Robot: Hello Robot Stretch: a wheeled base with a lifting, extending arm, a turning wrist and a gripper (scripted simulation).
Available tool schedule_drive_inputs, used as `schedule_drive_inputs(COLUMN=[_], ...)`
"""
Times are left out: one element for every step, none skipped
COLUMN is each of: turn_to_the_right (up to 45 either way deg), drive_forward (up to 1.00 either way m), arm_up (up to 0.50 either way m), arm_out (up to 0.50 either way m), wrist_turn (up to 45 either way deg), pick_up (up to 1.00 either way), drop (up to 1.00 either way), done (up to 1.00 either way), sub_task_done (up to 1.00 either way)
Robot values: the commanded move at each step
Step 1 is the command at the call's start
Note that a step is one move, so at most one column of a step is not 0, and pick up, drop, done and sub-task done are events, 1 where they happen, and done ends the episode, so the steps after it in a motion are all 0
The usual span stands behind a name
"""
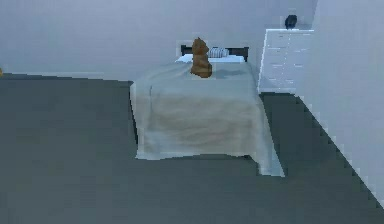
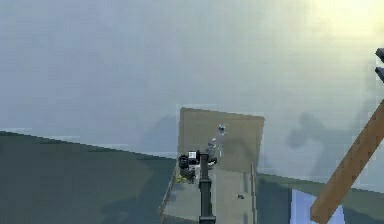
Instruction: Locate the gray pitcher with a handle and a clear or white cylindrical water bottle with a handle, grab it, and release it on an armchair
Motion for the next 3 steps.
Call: schedule_drive_inputs(turn_to_the_right=[0.0,0.0,0.0], drive_forward=[0.00,0.00,0.00], arm_up=[-0.02,-0.32,0.00], arm_out=[0.00,0.00,0.00], wrist_turn=[0.0,0.0,0.0], pick_up=[0.00,0.00,0.00], drop=[0.00,0.00,1.00], done=[0.00,0.00,0.00], sub_task_done=[0.00,0.00,0.00])
